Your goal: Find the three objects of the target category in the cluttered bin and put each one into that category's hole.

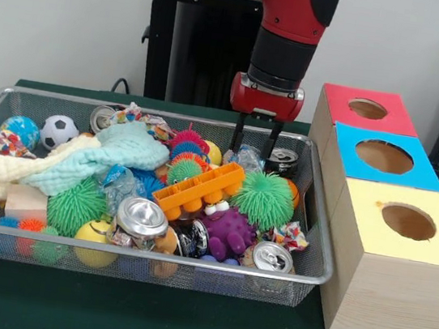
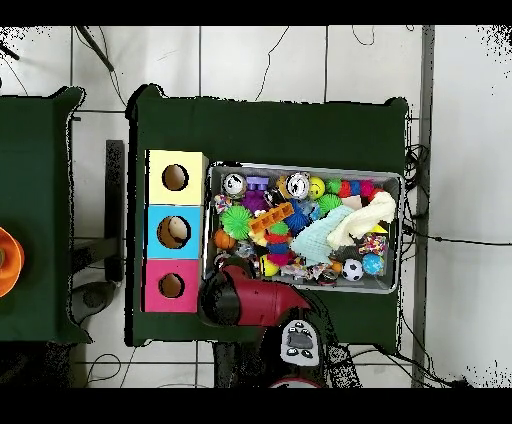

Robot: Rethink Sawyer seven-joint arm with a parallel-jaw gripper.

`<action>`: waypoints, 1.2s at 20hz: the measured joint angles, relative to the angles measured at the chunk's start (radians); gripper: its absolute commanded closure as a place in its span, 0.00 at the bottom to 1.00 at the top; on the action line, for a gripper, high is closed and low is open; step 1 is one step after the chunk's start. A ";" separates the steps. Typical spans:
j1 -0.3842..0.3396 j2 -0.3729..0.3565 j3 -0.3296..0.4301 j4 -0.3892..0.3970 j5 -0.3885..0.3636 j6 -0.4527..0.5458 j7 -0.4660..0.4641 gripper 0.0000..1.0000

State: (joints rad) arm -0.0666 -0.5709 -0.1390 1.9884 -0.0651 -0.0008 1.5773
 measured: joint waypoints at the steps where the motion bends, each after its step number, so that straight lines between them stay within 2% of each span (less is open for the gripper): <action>1: 0.000 0.000 0.000 0.000 0.000 0.000 0.000 0.00; 2: 0.000 0.000 0.000 0.000 0.000 0.000 0.000 0.00; 3: 0.000 0.000 0.000 0.000 0.000 0.000 0.000 1.00; 19: 0.012 -0.001 -0.004 0.000 0.000 0.000 0.000 1.00; 20: 0.012 -0.001 -0.004 0.000 0.000 0.000 0.000 0.00; 24: 0.012 0.001 -0.004 0.000 0.000 -0.001 0.000 0.00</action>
State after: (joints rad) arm -0.0545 -0.5697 -0.1434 1.9882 -0.0651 -0.0015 1.5773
